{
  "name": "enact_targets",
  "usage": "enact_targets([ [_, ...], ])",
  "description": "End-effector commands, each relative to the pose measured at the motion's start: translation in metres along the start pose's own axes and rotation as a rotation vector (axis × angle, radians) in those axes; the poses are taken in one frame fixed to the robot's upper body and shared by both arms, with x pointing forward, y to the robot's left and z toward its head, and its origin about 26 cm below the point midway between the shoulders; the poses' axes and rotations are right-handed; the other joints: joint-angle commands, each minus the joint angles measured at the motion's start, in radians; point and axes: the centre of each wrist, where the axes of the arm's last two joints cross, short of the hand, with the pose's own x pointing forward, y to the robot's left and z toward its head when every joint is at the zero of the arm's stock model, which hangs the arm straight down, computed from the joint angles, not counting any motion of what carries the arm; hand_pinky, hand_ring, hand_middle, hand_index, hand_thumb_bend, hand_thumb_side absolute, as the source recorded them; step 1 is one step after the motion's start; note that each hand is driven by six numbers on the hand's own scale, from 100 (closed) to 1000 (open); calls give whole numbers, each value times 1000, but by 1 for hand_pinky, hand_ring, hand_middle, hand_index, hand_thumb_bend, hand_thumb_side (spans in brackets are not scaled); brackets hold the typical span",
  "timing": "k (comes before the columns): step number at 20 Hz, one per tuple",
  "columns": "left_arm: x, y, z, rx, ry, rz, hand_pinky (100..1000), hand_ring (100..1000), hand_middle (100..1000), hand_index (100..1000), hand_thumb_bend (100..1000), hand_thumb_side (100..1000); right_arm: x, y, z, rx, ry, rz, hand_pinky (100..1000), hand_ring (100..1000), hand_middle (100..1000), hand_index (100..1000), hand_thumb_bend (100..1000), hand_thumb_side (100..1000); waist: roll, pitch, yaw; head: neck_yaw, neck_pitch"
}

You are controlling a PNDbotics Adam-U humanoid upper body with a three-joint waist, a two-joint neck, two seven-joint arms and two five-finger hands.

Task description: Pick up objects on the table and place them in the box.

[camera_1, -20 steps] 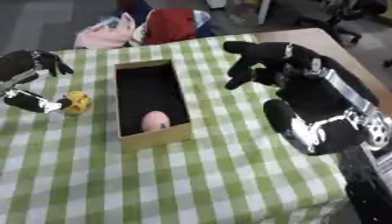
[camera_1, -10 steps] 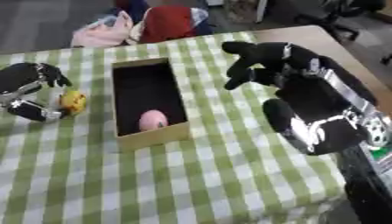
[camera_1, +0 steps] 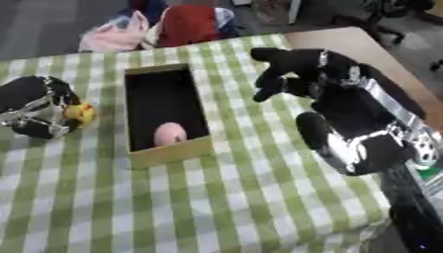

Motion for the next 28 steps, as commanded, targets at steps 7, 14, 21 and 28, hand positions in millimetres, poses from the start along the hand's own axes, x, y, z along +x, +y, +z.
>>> enact_targets([
  [7, -6, 7, 2, 130, 55, 15, 542, 310, 304, 468, 190, 116, 8, -3, -3, 14, -14, 33, 740, 1000, 724, 881, 100, 301, -5, -12, 7, -8, 1],
  [14, 4, 49, -10, 280, -35, 94, 558, 312, 300, 462, 100, 100, 8, -3, -6, 26, -29, 22, 739, 1000, 725, 881, 100, 287, -6, -23, 3, -11, -1],
  [21, 28, 71, -35, 345, -193, 243, 589, 341, 325, 489, 100, 100, 9, -3, -14, 58, -78, 1, 739, 1000, 726, 881, 100, 263, -6, -25, -26, 2, -6],
  [28, 52, 64, -56, 301, -291, 281, 605, 385, 362, 519, 100, 100, 10, -3, -21, 88, -126, -9, 739, 1000, 728, 882, 100, 255, -7, -15, -51, 12, -9],
])
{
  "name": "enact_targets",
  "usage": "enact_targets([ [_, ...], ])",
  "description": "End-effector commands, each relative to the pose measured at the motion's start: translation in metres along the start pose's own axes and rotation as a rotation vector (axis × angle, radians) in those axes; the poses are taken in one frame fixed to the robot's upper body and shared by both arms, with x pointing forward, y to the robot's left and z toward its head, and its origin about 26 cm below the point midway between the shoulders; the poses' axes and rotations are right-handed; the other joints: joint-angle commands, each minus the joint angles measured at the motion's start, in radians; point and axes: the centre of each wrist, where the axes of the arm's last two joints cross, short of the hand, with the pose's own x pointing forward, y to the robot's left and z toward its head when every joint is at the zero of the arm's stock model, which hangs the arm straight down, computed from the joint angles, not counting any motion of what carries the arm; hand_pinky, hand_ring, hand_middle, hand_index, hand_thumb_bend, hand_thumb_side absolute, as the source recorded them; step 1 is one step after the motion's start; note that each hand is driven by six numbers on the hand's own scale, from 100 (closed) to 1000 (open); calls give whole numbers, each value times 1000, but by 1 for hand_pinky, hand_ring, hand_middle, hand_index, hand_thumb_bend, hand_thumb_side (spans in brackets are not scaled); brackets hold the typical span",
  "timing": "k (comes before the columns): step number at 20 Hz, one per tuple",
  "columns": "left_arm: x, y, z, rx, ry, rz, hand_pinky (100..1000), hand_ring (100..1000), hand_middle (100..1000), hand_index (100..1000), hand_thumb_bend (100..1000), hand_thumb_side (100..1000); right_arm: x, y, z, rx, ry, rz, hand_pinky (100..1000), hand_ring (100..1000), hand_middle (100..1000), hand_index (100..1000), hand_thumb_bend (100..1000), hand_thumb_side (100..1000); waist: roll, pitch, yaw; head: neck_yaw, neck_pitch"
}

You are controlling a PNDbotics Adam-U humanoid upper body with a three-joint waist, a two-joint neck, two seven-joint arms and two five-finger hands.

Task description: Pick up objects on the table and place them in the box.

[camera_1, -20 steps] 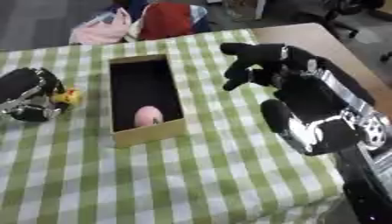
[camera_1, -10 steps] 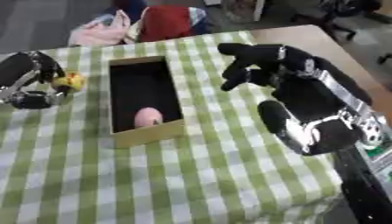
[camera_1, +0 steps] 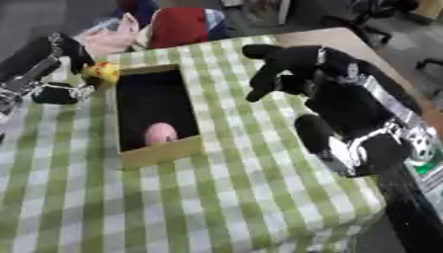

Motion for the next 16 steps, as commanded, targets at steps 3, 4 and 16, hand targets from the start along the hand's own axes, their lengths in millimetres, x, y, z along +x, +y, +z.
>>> enact_targets([
  [3, 12, 1, -19, -38, -81, -30, 614, 409, 387, 544, 119, 100, 8, -3, -9, 41, -41, 16, 738, 1000, 728, 882, 100, 258, -1, -10, -10, 5, -9],
  [4, 14, -2, -20, -61, -93, -41, 620, 428, 408, 561, 140, 102, 7, -2, -9, 44, -42, 16, 738, 1000, 728, 882, 100, 259, -1, -9, -12, 6, -9],
  [16, 13, -14, -9, -256, -151, -108, 702, 607, 650, 764, 295, 570, 6, 0, -7, 45, -29, 9, 737, 1000, 727, 882, 100, 260, 2, -16, 0, -7, -1],
])
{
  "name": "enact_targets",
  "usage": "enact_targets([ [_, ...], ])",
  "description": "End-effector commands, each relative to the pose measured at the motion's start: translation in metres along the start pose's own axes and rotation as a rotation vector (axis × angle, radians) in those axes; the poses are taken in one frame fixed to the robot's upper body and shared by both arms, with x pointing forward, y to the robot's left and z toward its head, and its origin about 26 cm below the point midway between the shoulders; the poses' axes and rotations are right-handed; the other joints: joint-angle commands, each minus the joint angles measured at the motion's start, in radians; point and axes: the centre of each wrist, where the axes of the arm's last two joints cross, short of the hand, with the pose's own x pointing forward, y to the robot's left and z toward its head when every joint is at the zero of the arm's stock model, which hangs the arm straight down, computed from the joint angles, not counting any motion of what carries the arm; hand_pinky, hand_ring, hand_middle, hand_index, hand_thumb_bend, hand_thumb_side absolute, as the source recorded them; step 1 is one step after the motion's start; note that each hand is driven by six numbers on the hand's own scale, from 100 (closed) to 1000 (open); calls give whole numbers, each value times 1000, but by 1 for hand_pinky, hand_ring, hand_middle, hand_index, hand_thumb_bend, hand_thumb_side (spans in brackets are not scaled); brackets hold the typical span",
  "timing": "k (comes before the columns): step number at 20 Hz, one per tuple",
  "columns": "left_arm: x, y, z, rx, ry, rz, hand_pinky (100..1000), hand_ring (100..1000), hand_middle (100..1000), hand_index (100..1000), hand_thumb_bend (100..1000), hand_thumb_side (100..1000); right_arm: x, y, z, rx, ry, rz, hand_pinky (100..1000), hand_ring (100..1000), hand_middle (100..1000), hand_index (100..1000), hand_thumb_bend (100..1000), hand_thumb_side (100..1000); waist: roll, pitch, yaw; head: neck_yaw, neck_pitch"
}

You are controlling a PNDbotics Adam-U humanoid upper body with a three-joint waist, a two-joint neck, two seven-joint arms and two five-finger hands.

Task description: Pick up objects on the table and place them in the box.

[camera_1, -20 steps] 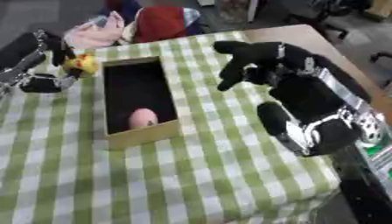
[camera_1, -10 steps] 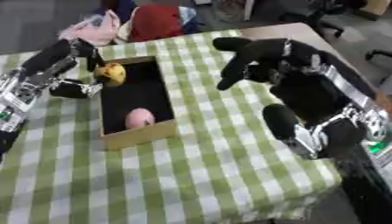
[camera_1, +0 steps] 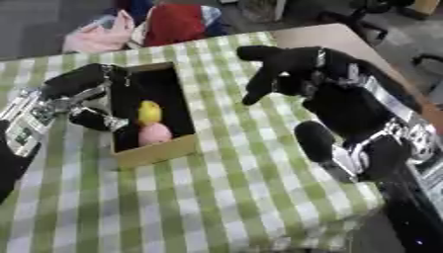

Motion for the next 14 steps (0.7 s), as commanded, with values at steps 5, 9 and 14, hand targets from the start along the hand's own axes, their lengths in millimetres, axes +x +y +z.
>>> enact_targets([
  [5, -10, 23, 19, 134, 81, 116, 727, 596, 623, 734, 175, 659, 7, -2, 0, 2, -8, 20, 737, 1000, 727, 882, 100, 258, -8, -29, 21, -14, 4],
  [9, -10, 37, 34, 233, 129, 270, 746, 582, 601, 715, 100, 728, 7, -2, 3, -9, -1, 21, 736, 1000, 727, 882, 100, 257, -10, -36, 41, -22, 10],
  [14, 0, 56, 64, 364, 182, 501, 763, 565, 577, 697, 100, 813, 8, -3, 16, -50, 43, 42, 736, 1000, 728, 883, 100, 270, -13, -44, 85, -43, 18],
])
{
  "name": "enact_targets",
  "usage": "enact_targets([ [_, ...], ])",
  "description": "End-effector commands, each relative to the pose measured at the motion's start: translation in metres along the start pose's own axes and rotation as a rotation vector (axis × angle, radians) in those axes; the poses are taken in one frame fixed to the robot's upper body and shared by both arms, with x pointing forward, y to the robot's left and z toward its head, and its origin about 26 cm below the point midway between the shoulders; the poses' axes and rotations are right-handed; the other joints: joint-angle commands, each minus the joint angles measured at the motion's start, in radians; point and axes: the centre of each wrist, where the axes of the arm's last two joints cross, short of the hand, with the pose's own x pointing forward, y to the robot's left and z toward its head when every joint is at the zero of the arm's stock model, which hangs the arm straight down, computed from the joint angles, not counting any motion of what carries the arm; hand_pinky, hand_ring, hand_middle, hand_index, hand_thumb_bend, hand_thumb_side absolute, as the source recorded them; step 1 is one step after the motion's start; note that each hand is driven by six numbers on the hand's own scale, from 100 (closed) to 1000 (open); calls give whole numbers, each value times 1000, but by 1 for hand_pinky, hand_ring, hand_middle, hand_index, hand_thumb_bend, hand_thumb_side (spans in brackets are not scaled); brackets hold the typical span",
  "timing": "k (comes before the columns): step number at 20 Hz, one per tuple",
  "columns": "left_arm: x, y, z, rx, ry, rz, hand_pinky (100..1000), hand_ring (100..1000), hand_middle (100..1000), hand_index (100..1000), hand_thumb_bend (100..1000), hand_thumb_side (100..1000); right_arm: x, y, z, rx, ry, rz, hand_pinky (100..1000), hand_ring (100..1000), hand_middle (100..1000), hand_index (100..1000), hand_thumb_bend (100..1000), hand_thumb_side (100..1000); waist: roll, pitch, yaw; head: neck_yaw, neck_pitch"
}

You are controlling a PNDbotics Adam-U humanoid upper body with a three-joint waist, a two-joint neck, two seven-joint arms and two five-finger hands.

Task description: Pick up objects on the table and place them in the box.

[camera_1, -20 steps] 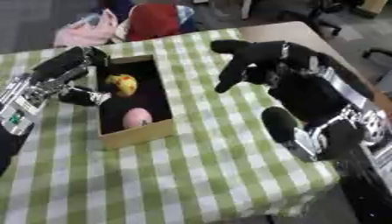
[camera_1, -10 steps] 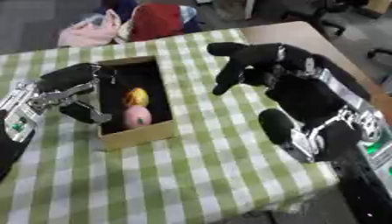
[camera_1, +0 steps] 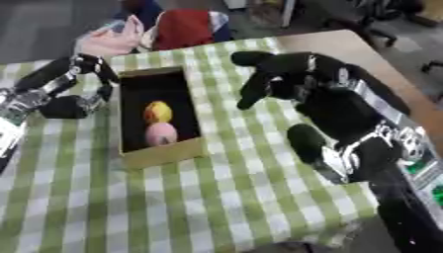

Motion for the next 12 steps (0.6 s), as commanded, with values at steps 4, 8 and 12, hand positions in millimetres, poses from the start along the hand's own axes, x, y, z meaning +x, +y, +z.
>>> enact_targets([
  [4, 30, 43, 39, 184, 26, 272, 772, 558, 566, 686, 100, 841, 10, -7, 14, -68, 58, 70, 735, 1000, 726, 882, 100, 291, -3, -22, 47, -24, 8],
  [8, 51, 45, 71, 283, -4, 417, 777, 563, 569, 687, 100, 836, 10, -6, 25, -140, 121, 84, 733, 1000, 725, 881, 100, 320, -2, -21, 87, -39, 8],
  [12, 67, 37, 99, 373, -21, 462, 778, 568, 572, 687, 100, 830, 9, -3, 34, -217, 183, 85, 732, 1000, 724, 881, 100, 386, -3, -16, 122, -48, 7],
])
